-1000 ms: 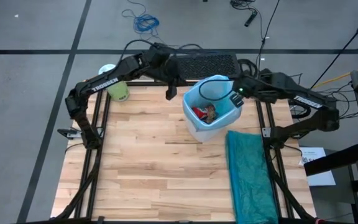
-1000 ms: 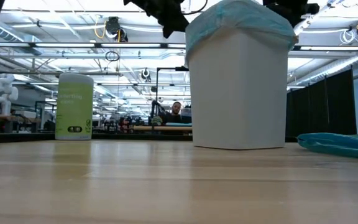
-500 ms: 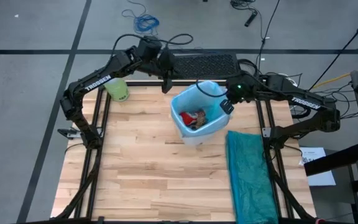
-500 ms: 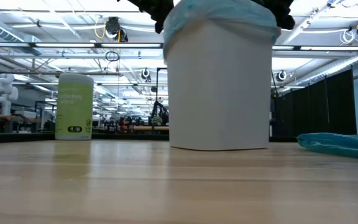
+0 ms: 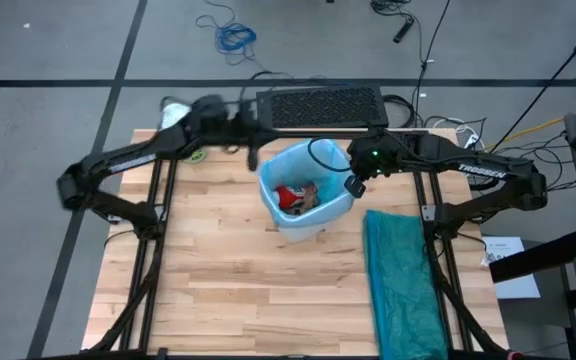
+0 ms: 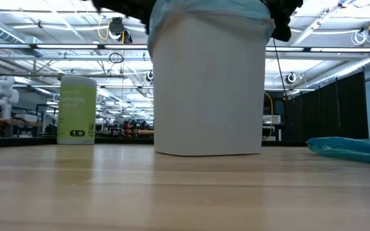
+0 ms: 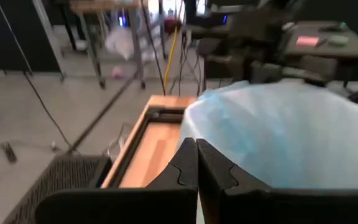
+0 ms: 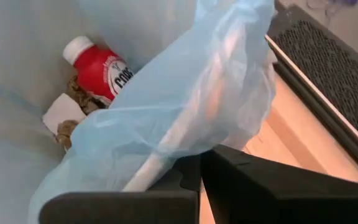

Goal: Place trash/remove bag and relplace
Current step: Move the white trash bin from the right to the center

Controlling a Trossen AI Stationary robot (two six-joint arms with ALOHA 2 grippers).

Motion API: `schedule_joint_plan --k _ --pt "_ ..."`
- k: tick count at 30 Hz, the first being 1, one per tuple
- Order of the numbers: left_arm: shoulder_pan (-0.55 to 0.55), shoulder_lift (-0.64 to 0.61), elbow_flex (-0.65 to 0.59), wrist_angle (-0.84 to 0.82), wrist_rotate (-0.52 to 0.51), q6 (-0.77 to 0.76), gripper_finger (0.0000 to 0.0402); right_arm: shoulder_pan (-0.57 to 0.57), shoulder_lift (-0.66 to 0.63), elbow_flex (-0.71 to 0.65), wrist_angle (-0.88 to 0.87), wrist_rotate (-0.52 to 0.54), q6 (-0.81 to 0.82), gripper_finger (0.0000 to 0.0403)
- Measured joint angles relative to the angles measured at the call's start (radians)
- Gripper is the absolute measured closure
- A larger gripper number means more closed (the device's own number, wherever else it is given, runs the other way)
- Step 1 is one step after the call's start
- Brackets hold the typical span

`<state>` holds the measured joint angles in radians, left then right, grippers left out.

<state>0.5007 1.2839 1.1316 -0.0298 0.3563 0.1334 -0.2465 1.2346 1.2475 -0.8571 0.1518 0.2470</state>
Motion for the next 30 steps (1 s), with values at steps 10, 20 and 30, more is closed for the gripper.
schedule_joint_plan --k 10,20,30 --pt "-0.065 -0.326 -0.381 0.155 -0.086 -0.135 0.0402 0.046 0.000 -0.064 0.175 -0.056 -0.024 0.0403" --pt "-0.118 -0.398 -0.466 0.228 -0.137 -0.181 0.0402 0.176 -0.059 -0.042 0.158 0.222 -0.111 0.0403" --pt "-0.124 -0.398 -0.466 0.267 -0.197 -0.180 0.0402 0.587 -0.111 -0.054 0.046 0.618 -0.262 0.0403"
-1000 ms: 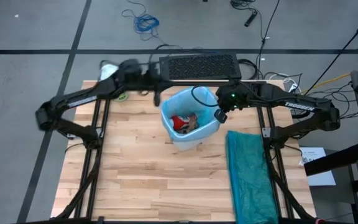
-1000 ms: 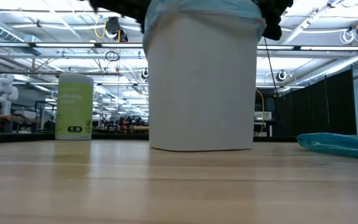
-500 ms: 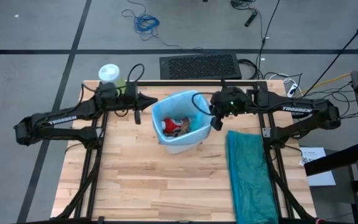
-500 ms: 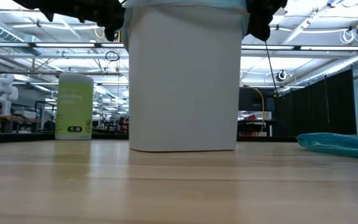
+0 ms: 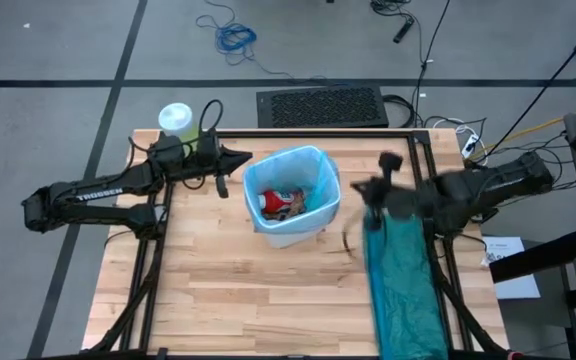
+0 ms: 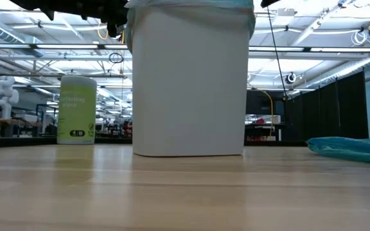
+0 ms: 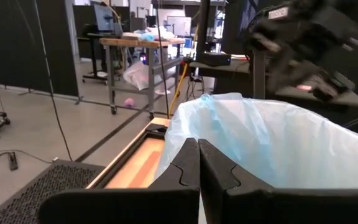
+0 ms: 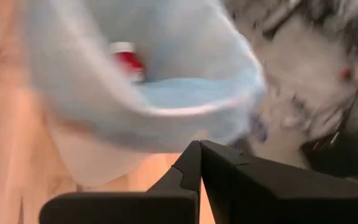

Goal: Place trash/remove bag and relplace
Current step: Move the white trash bin from the right to the center, then close the blue plastic bag

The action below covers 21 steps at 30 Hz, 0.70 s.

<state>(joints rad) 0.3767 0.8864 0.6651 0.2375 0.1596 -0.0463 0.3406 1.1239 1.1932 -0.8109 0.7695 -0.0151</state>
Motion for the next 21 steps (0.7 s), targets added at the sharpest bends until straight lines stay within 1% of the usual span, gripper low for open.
schedule_joint_plan --k 3,5,8,10,13,15,17,21 --pt "0.000 0.000 0.000 0.000 -0.004 0.000 0.0402 0.171 0.025 -0.050 0.002 0.135 -0.016 0.0403" --pt "0.000 0.000 0.000 -0.001 -0.004 0.000 0.0402 0.256 0.048 -0.095 0.025 0.216 -0.027 0.0403" --pt "0.000 0.000 0.000 -0.001 -0.007 0.000 0.0402 0.325 0.104 -0.161 0.096 0.254 -0.085 0.0403" --pt "0.000 0.000 0.000 -0.001 -0.008 0.000 0.0402 0.329 0.150 -0.191 0.168 0.260 -0.136 0.0399" --pt "0.000 0.000 0.000 -0.001 -0.008 -0.001 0.0402 0.318 0.222 -0.199 0.247 0.346 -0.229 0.0382" --pt "0.000 0.000 0.000 -0.001 -0.008 0.000 0.0402 0.307 0.266 -0.192 0.279 0.421 -0.298 0.0363" --pt "0.000 0.000 0.000 0.000 -0.008 0.000 0.0402 0.302 0.295 -0.184 0.327 0.475 -0.356 0.0342" --pt "0.000 0.000 0.000 0.000 -0.008 0.008 0.0402 0.282 0.333 -0.182 0.409 0.489 -0.441 0.0299"
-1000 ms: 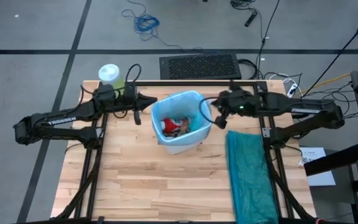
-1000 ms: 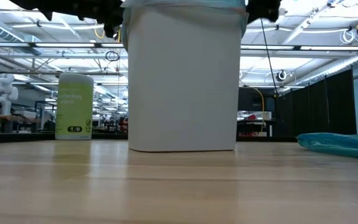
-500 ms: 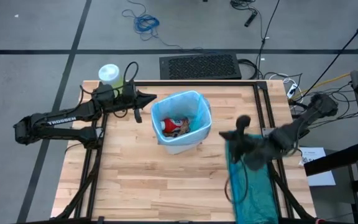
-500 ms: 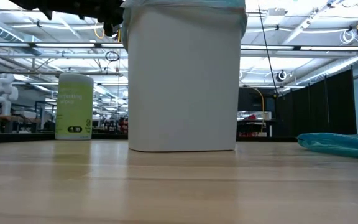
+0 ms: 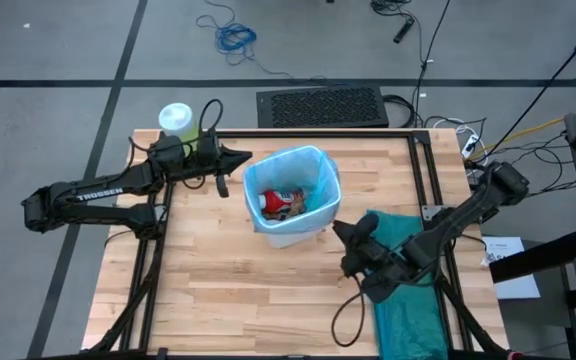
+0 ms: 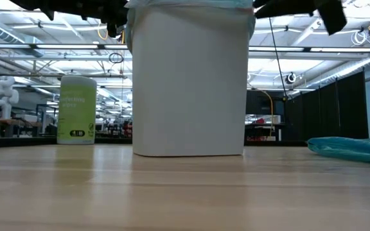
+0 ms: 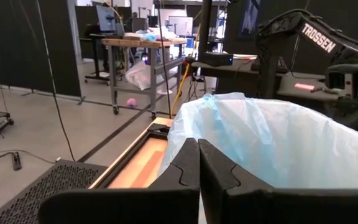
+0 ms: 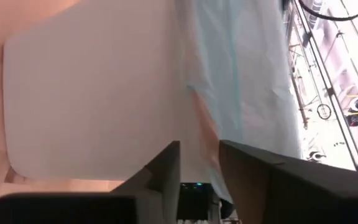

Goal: Place trash/remove bag and relplace
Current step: Close the blue plastic bag

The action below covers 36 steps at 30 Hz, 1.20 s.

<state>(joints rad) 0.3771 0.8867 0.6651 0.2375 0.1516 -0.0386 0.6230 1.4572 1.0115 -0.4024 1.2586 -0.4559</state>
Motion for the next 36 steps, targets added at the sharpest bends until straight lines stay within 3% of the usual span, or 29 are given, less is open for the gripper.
schedule_joint_plan --k 8,11,16,21,28,36 --pt "0.000 0.000 0.000 0.000 0.000 0.019 0.0402 -0.057 0.027 0.000 0.056 0.014 -0.057 0.0265" --pt "0.000 0.000 0.000 0.000 0.000 0.019 0.0402 -0.067 0.027 0.000 0.092 0.044 -0.081 0.0290" --pt "0.000 0.001 0.000 0.000 0.000 0.020 0.0402 -0.067 0.027 0.000 0.167 0.055 -0.174 0.0388" --pt "0.000 0.001 0.000 0.000 0.000 0.020 0.0402 -0.065 0.024 0.010 0.249 0.054 -0.256 0.0401" --pt "0.003 0.001 0.021 -0.007 -0.032 -0.035 0.0402 -0.065 0.023 0.146 0.261 0.044 -0.362 0.0402" --pt "0.113 0.010 0.072 -0.263 -0.072 -0.068 0.0402 -0.123 0.022 0.320 0.212 -0.073 -0.464 0.0403"
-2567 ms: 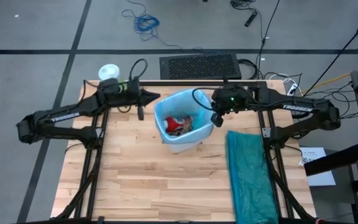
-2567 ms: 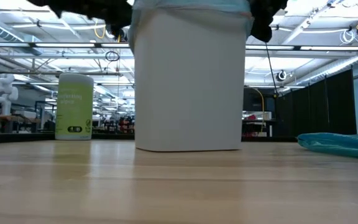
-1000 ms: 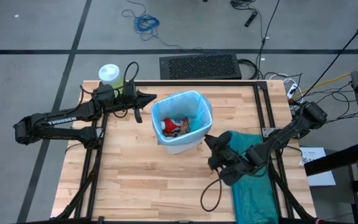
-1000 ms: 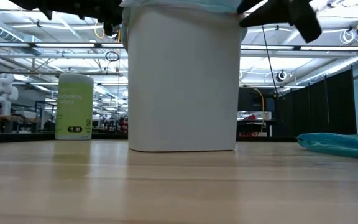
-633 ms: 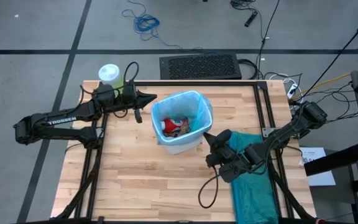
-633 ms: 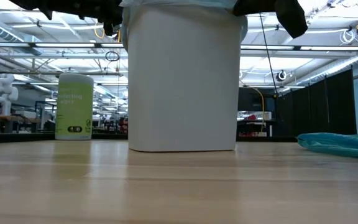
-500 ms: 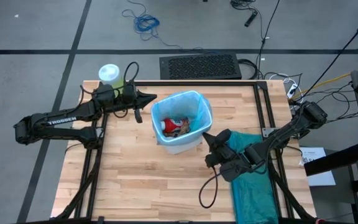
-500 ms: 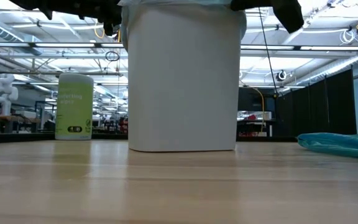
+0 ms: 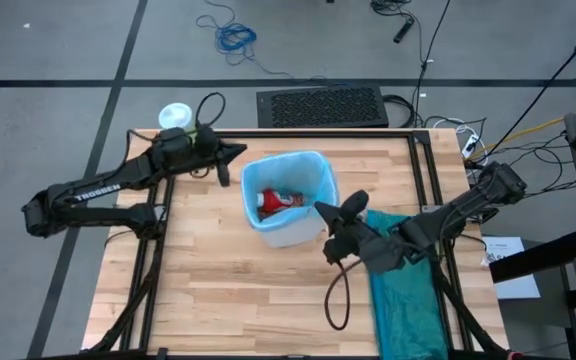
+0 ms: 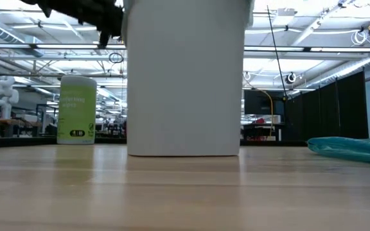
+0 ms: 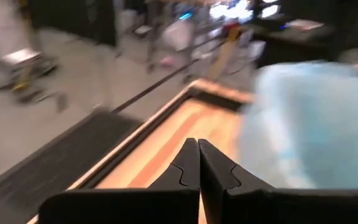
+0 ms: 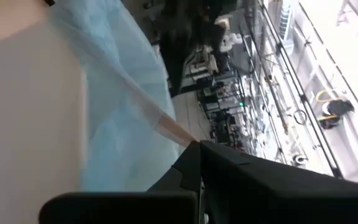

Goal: Place trash/remove bag and relplace
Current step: Close the blue plastic bag

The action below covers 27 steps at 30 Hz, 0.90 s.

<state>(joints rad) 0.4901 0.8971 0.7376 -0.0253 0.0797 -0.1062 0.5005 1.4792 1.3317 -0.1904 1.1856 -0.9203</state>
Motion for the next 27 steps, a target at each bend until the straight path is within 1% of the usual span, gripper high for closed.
schedule_joint_plan --k 2,5,7,11,14,17,22,24,27 --pt "0.055 0.008 0.000 -0.047 -0.029 0.007 0.0402 -0.023 0.000 0.032 -0.034 -0.038 -0.001 0.0403" --pt "0.138 0.037 0.000 -0.083 -0.022 0.007 0.0402 -0.058 0.000 0.060 -0.085 -0.087 0.018 0.0403" --pt "0.177 0.070 -0.004 -0.093 0.052 0.006 0.0402 -0.077 0.000 0.064 -0.094 -0.107 0.021 0.0403" --pt "0.197 0.154 -0.005 -0.042 0.265 -0.006 0.0402 -0.107 0.000 0.064 -0.095 -0.121 0.013 0.0403" --pt "0.177 0.210 -0.006 0.016 0.394 -0.035 0.0402 -0.122 -0.001 0.064 -0.105 -0.122 0.006 0.0403" --pt "0.139 0.239 -0.006 0.066 0.454 -0.054 0.0402 -0.129 -0.016 0.064 -0.111 -0.122 0.003 0.0403" --pt "0.052 0.238 -0.006 0.073 0.460 -0.054 0.0402 -0.149 -0.068 0.064 -0.108 -0.140 -0.003 0.0403" --pt "0.013 0.234 -0.006 0.073 0.458 -0.054 0.0402 -0.160 -0.094 0.064 -0.110 -0.182 -0.011 0.0403" --pt "-0.049 0.232 -0.006 0.117 0.451 -0.069 0.0402 -0.186 -0.127 0.064 -0.110 -0.270 -0.016 0.0403"
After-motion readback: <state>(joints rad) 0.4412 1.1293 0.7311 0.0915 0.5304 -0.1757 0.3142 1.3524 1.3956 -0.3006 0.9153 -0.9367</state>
